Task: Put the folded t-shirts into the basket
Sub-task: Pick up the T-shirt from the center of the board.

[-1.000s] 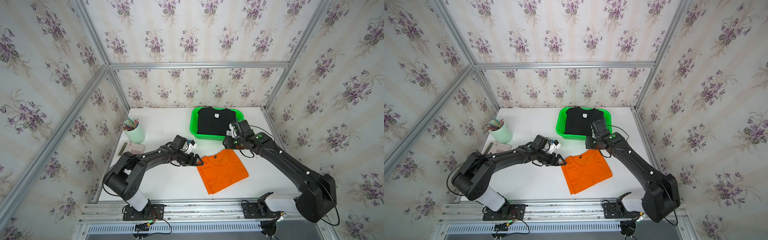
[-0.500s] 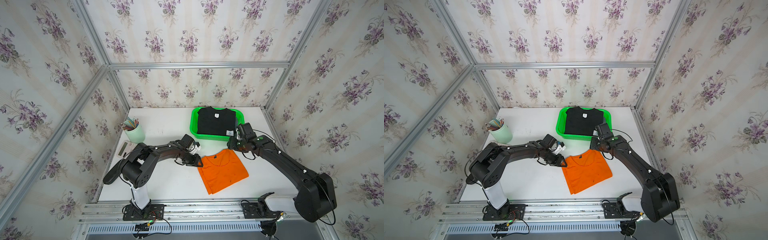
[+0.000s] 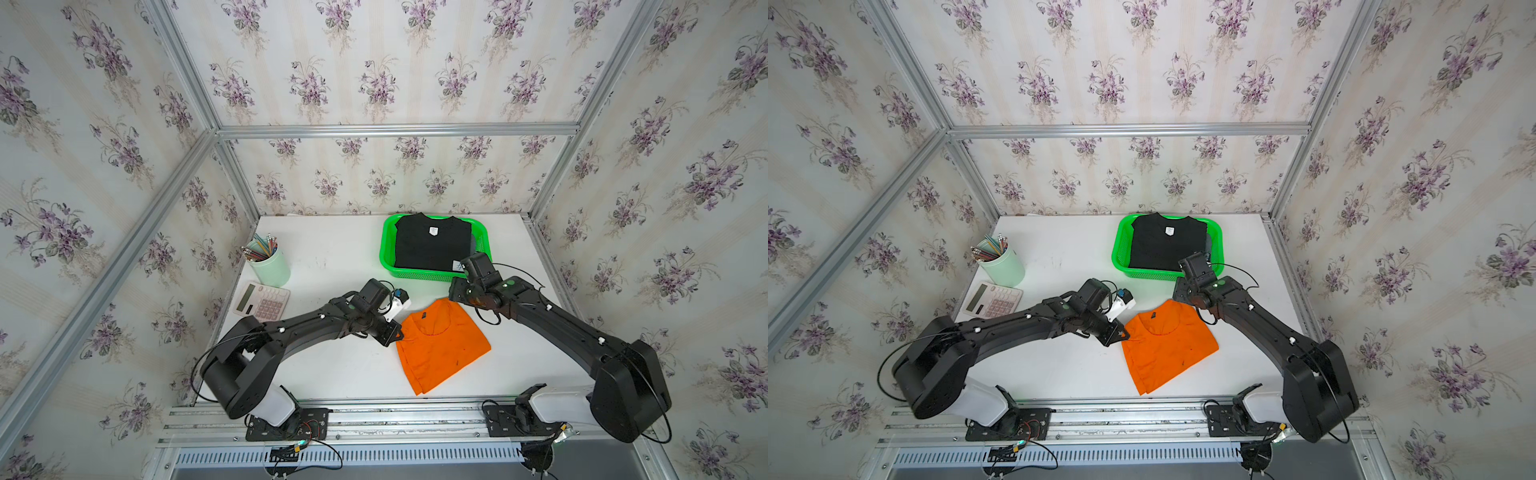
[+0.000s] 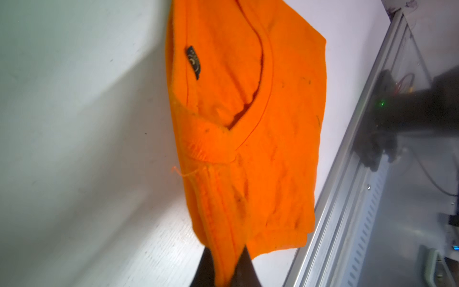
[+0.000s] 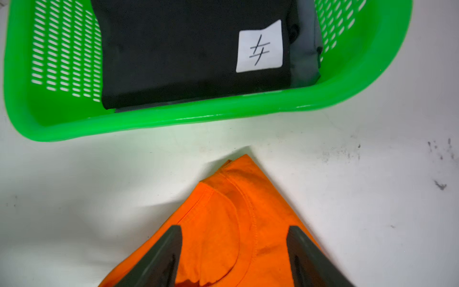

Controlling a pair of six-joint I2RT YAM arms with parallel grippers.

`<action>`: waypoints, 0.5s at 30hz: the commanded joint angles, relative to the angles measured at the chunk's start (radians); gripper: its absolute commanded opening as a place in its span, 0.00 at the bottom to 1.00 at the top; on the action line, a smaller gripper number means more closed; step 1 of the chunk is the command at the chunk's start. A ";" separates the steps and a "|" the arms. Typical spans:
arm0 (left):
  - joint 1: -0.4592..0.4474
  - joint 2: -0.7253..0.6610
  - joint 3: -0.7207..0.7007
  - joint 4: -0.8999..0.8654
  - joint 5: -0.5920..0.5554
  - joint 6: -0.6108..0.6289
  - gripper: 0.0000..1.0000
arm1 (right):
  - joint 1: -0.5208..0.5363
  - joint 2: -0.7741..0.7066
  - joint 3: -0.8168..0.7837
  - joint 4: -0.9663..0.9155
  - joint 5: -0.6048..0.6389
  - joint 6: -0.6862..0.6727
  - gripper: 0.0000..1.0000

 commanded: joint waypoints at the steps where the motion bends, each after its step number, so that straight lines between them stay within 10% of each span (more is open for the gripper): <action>1: -0.069 -0.089 -0.059 0.076 -0.215 0.151 0.00 | 0.056 0.054 0.025 0.019 -0.002 0.056 0.70; 15: -0.306 -0.211 -0.110 0.131 -0.560 0.431 0.00 | 0.107 0.344 0.199 -0.031 -0.122 0.069 0.76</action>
